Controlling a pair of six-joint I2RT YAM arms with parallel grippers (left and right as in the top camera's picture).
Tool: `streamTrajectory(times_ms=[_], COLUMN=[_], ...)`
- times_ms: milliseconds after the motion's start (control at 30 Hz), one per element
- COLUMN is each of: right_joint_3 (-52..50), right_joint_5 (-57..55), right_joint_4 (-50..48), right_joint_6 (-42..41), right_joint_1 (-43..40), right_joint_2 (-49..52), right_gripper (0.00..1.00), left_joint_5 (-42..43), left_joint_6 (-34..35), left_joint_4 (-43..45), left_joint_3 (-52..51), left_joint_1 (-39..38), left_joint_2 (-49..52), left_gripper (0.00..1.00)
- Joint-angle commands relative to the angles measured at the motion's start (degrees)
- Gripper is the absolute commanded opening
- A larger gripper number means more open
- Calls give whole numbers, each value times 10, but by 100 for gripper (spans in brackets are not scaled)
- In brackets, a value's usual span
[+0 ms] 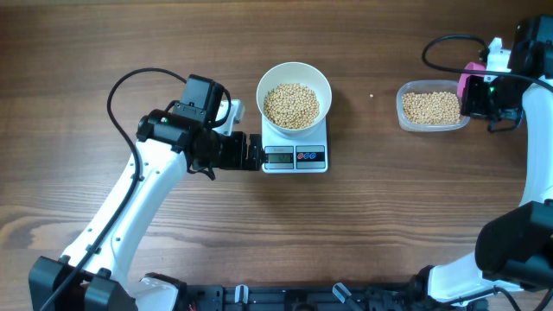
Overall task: Scoop item into bowl and weigh 150g on scale
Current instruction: 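Hold the pink scoop above the soybean tub with the right gripper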
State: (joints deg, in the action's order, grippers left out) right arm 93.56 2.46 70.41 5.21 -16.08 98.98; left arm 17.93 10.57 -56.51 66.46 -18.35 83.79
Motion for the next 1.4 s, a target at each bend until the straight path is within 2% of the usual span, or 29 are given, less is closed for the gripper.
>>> streamTrajectory(times_ms=[0,133,367,800,1367], right_joint_3=[-3,-3,-3,-3,-3], right_joint_5=[-7,14,-29,-6,-65], right_joint_4=[-5,-5,-19,54,26], right_joint_6=[2,2,2,6,2], right_joint_1=[3,16,33,34,35], right_joint_2=[-9,-9,-5,28,57], right_gripper=[4,4,4,4,4], left_joint_5=[7,7,7,7,7], left_joint_6=[-11,-11,-11,-11,-11], left_joint_4=[0,0,0,0,0], left_joint_3=[-1,-1,-1,-1,-1], left_joint_1=[2,2,2,2,2], left_joint_2=[4,4,4,4,4], left_gripper=[100,100,100,100,100])
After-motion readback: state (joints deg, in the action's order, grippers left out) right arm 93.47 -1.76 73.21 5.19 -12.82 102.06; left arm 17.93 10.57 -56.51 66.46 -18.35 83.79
